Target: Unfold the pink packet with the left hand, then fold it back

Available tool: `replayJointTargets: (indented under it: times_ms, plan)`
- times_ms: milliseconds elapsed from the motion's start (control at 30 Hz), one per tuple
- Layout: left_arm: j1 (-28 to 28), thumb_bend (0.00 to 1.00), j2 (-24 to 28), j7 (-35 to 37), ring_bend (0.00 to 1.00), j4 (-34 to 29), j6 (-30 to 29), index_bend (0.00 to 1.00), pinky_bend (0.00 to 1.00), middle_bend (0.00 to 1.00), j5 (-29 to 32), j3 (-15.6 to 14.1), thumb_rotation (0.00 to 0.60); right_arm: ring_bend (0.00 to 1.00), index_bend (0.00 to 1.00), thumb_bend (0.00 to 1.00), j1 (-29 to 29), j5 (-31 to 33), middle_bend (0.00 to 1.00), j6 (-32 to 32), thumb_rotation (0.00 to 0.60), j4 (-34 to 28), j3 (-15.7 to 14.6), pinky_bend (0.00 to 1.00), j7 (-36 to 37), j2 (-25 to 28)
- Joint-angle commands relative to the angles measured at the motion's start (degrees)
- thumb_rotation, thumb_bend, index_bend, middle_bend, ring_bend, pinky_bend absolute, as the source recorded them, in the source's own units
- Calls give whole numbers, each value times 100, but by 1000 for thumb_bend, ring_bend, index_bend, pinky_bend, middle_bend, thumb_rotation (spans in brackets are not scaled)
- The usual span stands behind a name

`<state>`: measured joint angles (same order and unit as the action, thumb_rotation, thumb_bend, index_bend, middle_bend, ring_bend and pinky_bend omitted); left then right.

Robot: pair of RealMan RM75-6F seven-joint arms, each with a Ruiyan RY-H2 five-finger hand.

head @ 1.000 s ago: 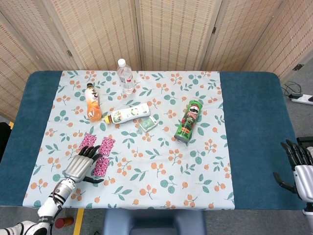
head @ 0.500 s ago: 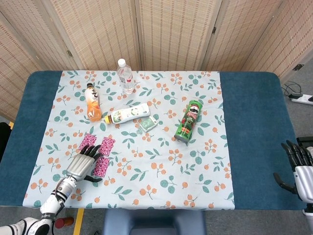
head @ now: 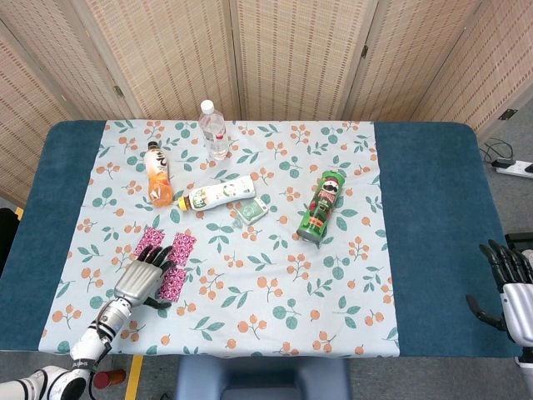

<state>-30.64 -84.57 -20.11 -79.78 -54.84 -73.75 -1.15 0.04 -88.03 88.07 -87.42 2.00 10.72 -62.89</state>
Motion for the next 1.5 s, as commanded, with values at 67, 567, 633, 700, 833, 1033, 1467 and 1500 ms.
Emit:
replayJointTargets:
  times_ms: [67,567,633,700,833,1033,1467,1500]
  plan:
    - [-15,107,49,52,0,-38,44,257,0,0,11,16,475,23,40,335,-8,4,60,8,600,-5,1,0,-2,3]
    - [-121,106,64,12,0,-16,176,280,0,0,18,69,505,23,40,335,-41,24,60,25,600,-5,-2,0,-11,-3]
    - [-130,106,55,-1,0,-6,192,286,0,0,25,68,513,23,40,335,-42,26,60,23,600,-6,-1,0,-12,-4]
    - [-141,107,54,-13,0,-6,217,291,0,0,36,66,517,23,40,336,-39,26,60,15,600,-7,-1,0,-15,-5]
    - [-131,106,49,-5,0,-35,167,315,0,0,-22,52,527,23,39,335,-35,34,60,3,600,-8,4,0,-18,-9]
    - [-104,107,69,-4,0,-94,70,334,0,0,-120,26,587,21,40,335,-24,33,60,-10,600,-18,11,0,-30,-6]
    - [14,107,444,-6,0,-495,-218,329,0,0,-241,18,596,22,40,335,-23,11,60,7,600,-28,17,0,-26,12]
    - [22,107,477,-1,0,-520,-240,328,0,0,-249,22,596,22,40,335,-21,8,60,7,600,-29,17,0,-24,12]
